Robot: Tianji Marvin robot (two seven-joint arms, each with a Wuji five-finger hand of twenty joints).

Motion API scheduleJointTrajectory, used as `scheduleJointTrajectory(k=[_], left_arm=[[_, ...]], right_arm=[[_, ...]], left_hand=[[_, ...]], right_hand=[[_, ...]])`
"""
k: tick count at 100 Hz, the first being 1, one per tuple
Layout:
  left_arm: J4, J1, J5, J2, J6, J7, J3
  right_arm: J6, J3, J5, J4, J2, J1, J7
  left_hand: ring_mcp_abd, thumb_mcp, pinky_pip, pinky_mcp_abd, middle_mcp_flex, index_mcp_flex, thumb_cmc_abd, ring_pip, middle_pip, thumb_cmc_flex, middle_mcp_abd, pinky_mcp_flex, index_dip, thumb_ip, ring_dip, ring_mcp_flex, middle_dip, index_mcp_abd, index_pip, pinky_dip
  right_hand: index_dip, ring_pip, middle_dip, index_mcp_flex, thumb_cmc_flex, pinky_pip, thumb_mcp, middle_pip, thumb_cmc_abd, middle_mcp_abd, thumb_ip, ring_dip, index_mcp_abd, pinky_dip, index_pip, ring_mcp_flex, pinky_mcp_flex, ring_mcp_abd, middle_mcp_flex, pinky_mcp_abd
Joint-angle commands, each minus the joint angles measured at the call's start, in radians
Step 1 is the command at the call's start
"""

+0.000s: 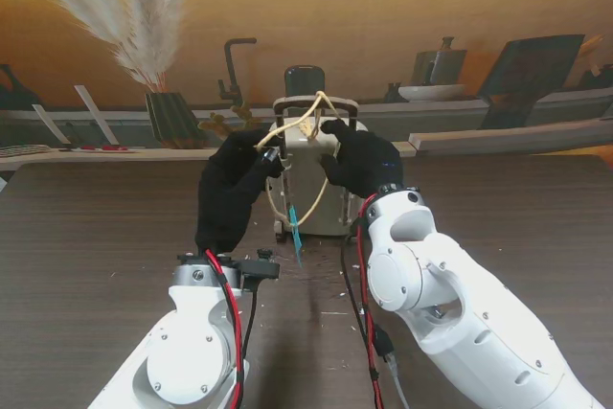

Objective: Attach a luggage tag to a suitcase

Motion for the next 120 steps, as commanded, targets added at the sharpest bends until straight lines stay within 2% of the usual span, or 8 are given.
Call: scheduleJointTrajectory(k=[1,22,92,120], left_arm=[[-0.009,0.000,0.004,0.000,-0.002,-0.016,0.002],[-0.008,0.000,0.003,-0.002,-0.001,-0.013,0.008],[-0.013,0.003,0.010,0.000,0.006,-0.019,0.020],[-0.013,0.002,0.010,0.001,0.007,-0.024,0.022]], right_arm=[[0.015,-0.002,-0.004,-0.013,-0.004,-0.001,0.015],[0.068,-0.015,0.061,-0.029,-0.015,0.001,0.021],[0.135,-0.026,0.349,-0.045,-0.088,-0.018,-0.092],[0.180,-0.042,0.383,-0.015,-0.112,0.008,-0.125]], left_hand=[[-0.001,-0.033,0.003,-0.065,0.005,0.011,-0.029,-0.006,-0.016,0.030,-0.010,-0.001,-0.019,0.013,-0.027,0.002,0.002,-0.030,-0.009,0.018],[-0.001,-0.033,0.002,-0.065,0.004,0.013,-0.030,-0.007,-0.017,0.028,-0.009,-0.002,-0.021,0.014,-0.027,0.002,0.003,-0.029,-0.010,0.017],[-0.002,-0.034,0.002,-0.065,0.004,0.013,-0.031,-0.009,-0.020,0.023,-0.009,-0.001,-0.025,0.017,-0.027,-0.001,0.004,-0.026,-0.017,0.016],[-0.002,-0.036,0.001,-0.065,0.004,0.014,-0.032,-0.009,-0.020,0.023,-0.008,-0.002,-0.026,0.018,-0.027,0.000,0.005,-0.024,-0.019,0.016]], right_hand=[[-0.031,0.019,-0.004,-0.019,-0.022,0.002,-0.030,0.032,0.028,0.019,0.033,0.016,0.029,0.017,-0.022,-0.010,-0.013,0.022,-0.024,0.026],[-0.046,0.019,-0.008,-0.034,-0.031,-0.001,-0.043,0.033,0.039,0.034,0.034,0.015,0.058,0.020,-0.052,-0.027,-0.034,0.033,-0.043,0.030],[-0.084,0.033,-0.017,-0.141,-0.019,-0.012,-0.078,0.055,0.071,0.078,0.034,0.016,0.146,0.036,-0.118,-0.111,-0.124,0.072,-0.132,0.043],[-0.094,0.039,-0.020,-0.159,-0.014,-0.015,-0.085,0.065,0.080,0.087,0.033,0.017,0.164,0.042,-0.128,-0.132,-0.143,0.079,-0.157,0.048]])
